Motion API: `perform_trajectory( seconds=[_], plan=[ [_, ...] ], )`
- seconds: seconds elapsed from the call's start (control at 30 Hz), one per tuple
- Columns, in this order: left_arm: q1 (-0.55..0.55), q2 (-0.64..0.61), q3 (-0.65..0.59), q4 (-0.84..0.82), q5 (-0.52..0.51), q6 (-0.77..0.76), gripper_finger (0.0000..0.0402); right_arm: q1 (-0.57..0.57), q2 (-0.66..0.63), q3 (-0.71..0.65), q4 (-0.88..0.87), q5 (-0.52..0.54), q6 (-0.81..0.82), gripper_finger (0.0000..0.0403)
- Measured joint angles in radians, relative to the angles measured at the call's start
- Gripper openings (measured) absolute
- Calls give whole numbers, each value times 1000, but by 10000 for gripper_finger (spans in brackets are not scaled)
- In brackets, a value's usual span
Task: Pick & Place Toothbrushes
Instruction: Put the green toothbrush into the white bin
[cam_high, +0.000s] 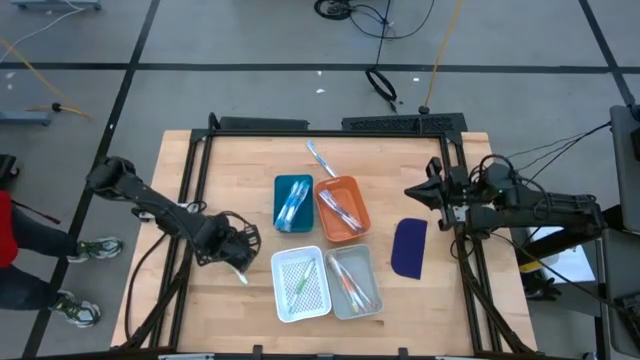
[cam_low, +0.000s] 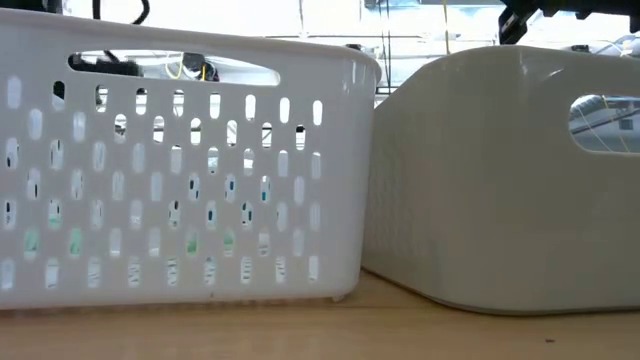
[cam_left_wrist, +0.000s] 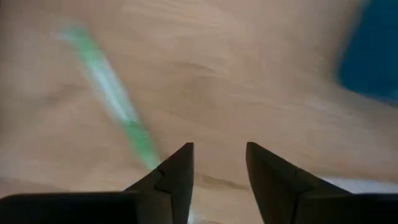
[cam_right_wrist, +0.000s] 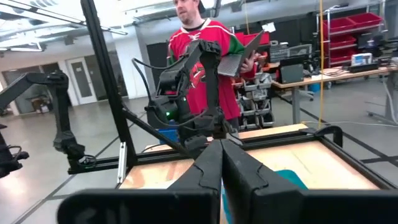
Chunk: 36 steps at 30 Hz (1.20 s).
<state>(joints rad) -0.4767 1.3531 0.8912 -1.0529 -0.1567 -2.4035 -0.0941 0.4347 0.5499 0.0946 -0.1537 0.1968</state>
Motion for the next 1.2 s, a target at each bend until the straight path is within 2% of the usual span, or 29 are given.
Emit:
perform_trajectory(
  seconds=[0.13,0.27,0.37,0.57,0.83,0.97,1.07,1.2],
  plan=[
    [21,-29,-62,13,100,-16,181,-20,0,0,-2,0,1,1],
    [19,-34,-98,35,140,-21,220,-42,0,0,-2,0,23,1],
    [19,-34,-124,38,212,-27,246,-56,0,0,-2,-2,27,1],
    [6,-34,-196,78,260,-28,268,-82,0,0,-6,-3,32,1],
    [30,-44,-387,400,237,-26,269,-96,0,0,-10,-4,58,1],
    [36,-44,-399,414,245,-23,262,-96,0,0,-9,-3,60,1],
    [39,-46,-391,384,241,-9,231,-96,0,0,-9,1,60,1],
    [39,-46,-391,376,221,11,162,-96,0,0,-9,26,60,1]
  ],
)
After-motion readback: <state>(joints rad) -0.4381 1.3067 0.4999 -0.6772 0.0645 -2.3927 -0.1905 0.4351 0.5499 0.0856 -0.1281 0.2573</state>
